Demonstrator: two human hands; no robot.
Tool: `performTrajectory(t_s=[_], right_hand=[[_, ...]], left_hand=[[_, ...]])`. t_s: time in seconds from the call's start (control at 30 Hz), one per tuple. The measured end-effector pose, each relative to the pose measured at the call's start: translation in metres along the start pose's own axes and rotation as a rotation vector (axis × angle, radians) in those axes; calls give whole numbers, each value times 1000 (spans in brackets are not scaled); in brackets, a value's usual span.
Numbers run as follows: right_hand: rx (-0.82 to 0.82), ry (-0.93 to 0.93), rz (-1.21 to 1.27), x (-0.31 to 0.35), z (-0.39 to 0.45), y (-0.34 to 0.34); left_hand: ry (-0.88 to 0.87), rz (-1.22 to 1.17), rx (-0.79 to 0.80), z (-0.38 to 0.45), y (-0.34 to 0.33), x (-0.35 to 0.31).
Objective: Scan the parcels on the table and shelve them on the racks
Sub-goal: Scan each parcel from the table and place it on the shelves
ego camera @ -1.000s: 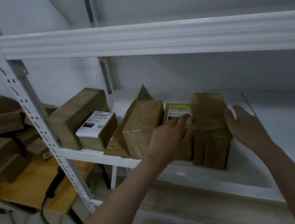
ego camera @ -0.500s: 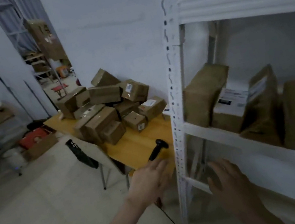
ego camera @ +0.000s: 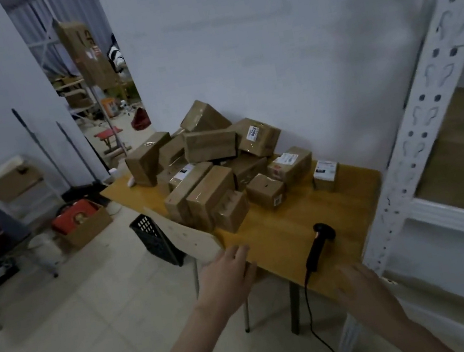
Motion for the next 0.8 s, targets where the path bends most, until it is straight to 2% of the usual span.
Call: performTrajectory(t_s=[0.27,0.57,0.8], right_hand=[[-139,45,85,26,112,-8],[-120,-92,239,14,242,-4],[-152,-224,328,1,310,9]], left_hand=[[-84,-15,-38,101,-10,17],[-174,19,71,265,-40,21],[-228,23,194,356,-78,20]])
Point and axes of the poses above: each hand's wrist, its own z-axis towards the middle knuckle, its own y-axis out of the back of the hand, x = y × z, the point moved 3 cm from there along z, towards the middle knuckle, and after that the axes turned 1 degree about -z, right-handed, at the moved point
